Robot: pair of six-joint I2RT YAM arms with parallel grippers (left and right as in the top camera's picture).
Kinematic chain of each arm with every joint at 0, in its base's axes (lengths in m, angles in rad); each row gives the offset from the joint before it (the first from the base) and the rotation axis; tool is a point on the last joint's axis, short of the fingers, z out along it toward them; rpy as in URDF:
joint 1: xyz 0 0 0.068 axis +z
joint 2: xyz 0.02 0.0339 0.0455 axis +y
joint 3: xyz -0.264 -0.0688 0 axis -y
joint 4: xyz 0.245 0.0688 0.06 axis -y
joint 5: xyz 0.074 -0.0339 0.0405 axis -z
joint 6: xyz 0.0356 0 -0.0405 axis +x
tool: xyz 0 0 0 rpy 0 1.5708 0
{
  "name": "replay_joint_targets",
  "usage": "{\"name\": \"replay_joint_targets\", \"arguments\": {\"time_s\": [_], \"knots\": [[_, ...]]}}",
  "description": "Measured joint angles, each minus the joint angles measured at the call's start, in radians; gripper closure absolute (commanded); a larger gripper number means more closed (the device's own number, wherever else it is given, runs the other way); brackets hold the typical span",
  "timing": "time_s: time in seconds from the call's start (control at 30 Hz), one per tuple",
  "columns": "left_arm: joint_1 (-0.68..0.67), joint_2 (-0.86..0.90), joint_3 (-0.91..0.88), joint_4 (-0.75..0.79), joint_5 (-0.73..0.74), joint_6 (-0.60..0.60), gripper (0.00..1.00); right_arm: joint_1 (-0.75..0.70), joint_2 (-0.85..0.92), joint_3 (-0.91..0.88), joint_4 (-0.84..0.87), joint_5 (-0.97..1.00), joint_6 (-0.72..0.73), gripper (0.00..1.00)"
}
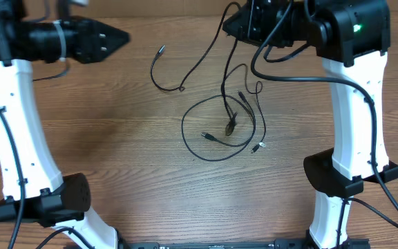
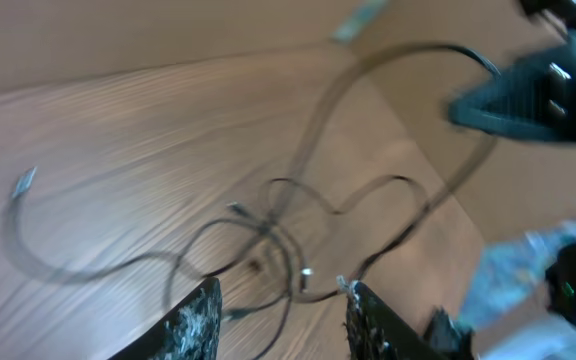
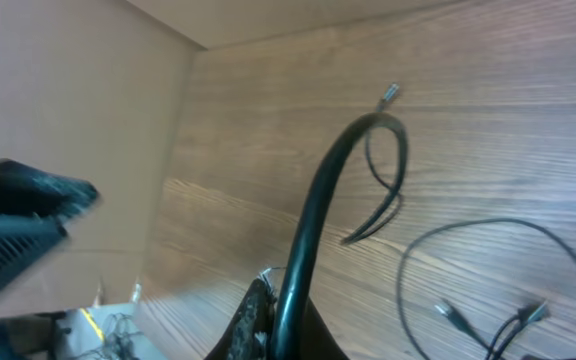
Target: Untangle cables
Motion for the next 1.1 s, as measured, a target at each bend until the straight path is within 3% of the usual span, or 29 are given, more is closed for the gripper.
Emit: {"name": "replay_joint_targets", "arguments": {"time_s": [0.1,0.27,0.57,0.8,0.87,0.93,1.1], "knots": [[-0.088,0.006,0.0,0.006,0.078,0.1,0.64,0.022,0.0,0.0,0.058,0.003,0.057,0.96],[-0.174,0.007,0.0,0.046,0.121,0.153,0.64,0.029,0.0,0.0,0.125,0.003,0.145,0.96],[-0.333,0.007,0.0,0.212,0.137,0.163,0.63,0.063,0.016,0.0,0.246,-0.091,0.267,0.96],[-0.388,0.007,0.0,0.278,-0.004,0.102,0.65,0.079,0.034,0.0,0.27,-0.139,0.283,0.96],[-0.394,0.007,0.0,0.279,-0.019,0.098,0.72,0.079,0.034,0.0,0.276,-0.142,0.283,0.96],[-0.394,0.007,0.0,0.28,-0.037,0.092,0.93,0.079,0.034,0.0,0.278,-0.15,0.283,0.96],[-0.394,0.009,0.0,0.282,-0.06,0.076,0.96,0.079,0.034,0.0,0.283,-0.166,0.282,0.96]]}}
